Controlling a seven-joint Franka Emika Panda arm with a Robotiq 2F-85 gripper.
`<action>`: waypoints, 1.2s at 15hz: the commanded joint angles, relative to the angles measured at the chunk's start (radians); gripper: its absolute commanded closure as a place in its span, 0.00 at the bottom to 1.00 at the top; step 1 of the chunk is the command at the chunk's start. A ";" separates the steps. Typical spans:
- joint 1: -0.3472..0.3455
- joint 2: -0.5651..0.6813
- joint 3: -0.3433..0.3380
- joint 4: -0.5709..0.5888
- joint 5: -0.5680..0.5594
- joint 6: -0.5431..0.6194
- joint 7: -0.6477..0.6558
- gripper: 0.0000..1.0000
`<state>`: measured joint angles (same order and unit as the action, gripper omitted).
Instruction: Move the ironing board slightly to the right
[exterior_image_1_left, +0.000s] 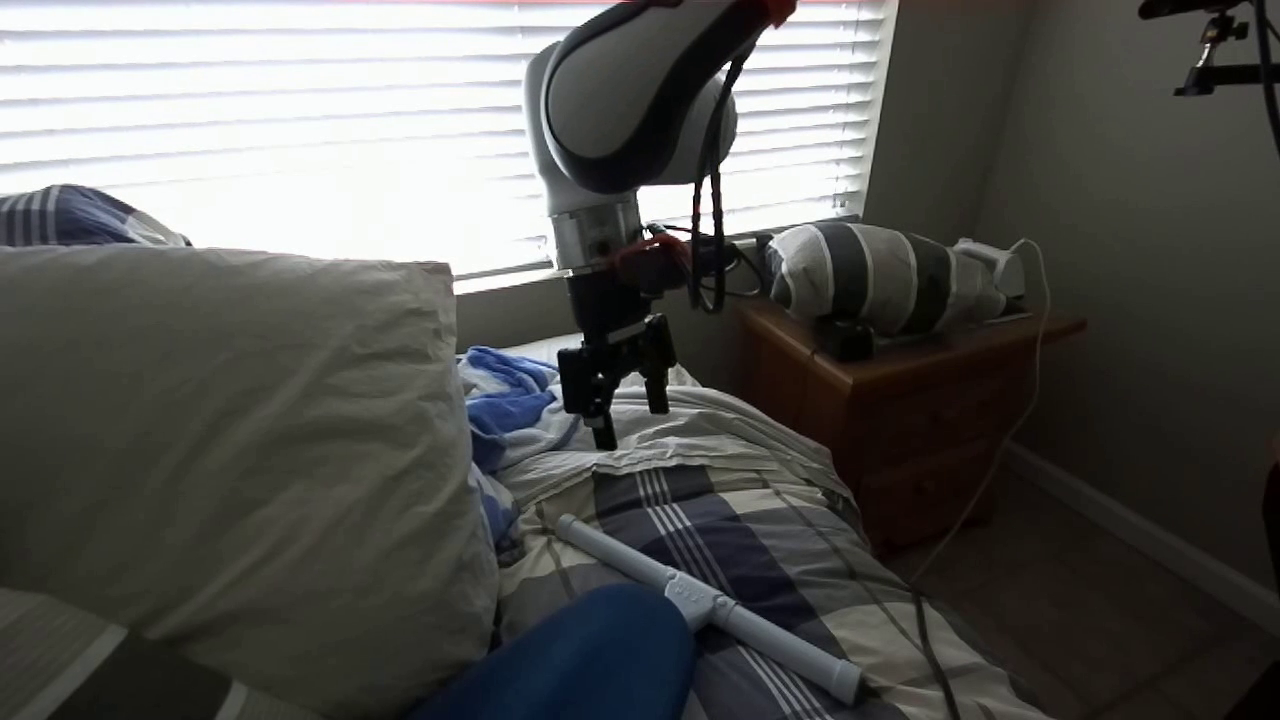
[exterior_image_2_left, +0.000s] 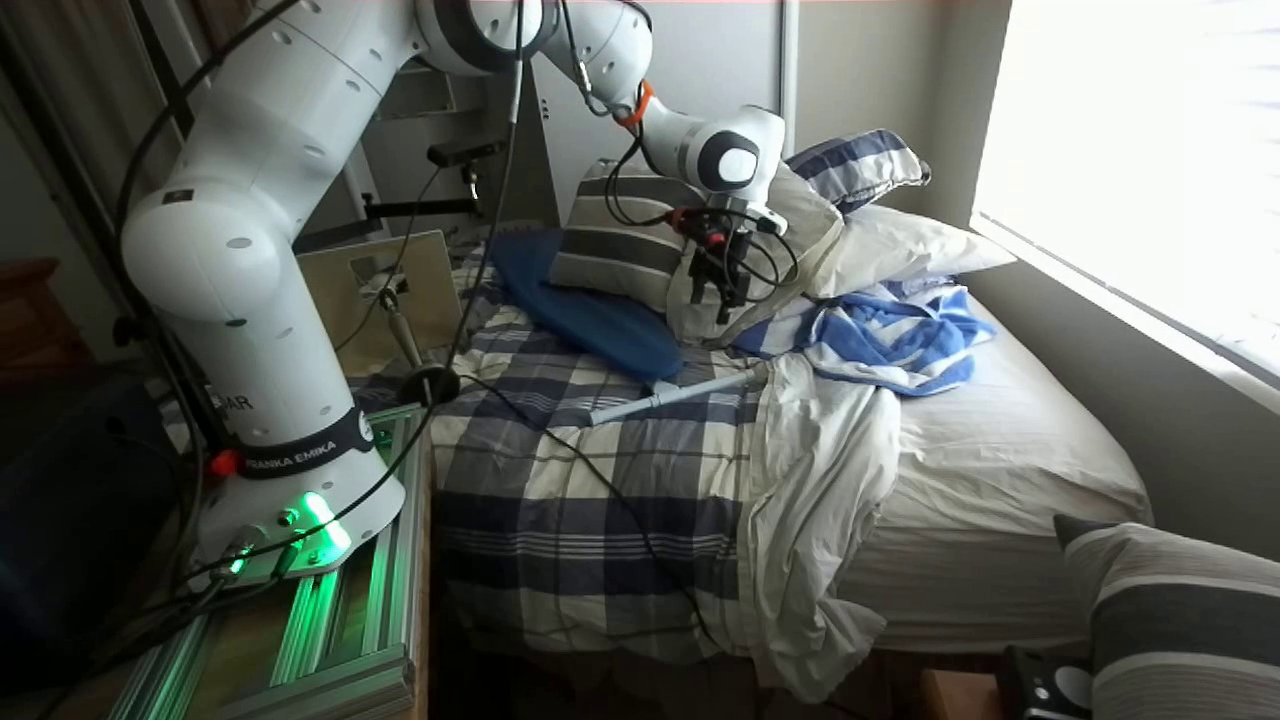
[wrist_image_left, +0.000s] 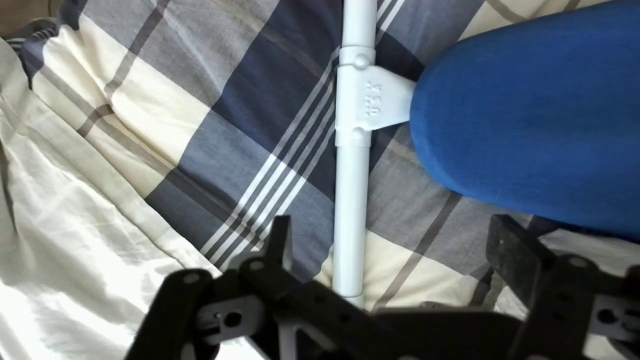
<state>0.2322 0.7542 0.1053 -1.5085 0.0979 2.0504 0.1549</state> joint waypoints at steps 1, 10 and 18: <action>-0.002 0.002 0.004 0.005 -0.003 -0.003 0.003 0.00; 0.026 0.177 -0.001 0.099 0.002 0.026 0.048 0.00; 0.031 0.269 -0.005 0.137 0.017 0.168 0.115 0.00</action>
<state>0.2546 0.9798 0.1053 -1.4250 0.1005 2.1908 0.2291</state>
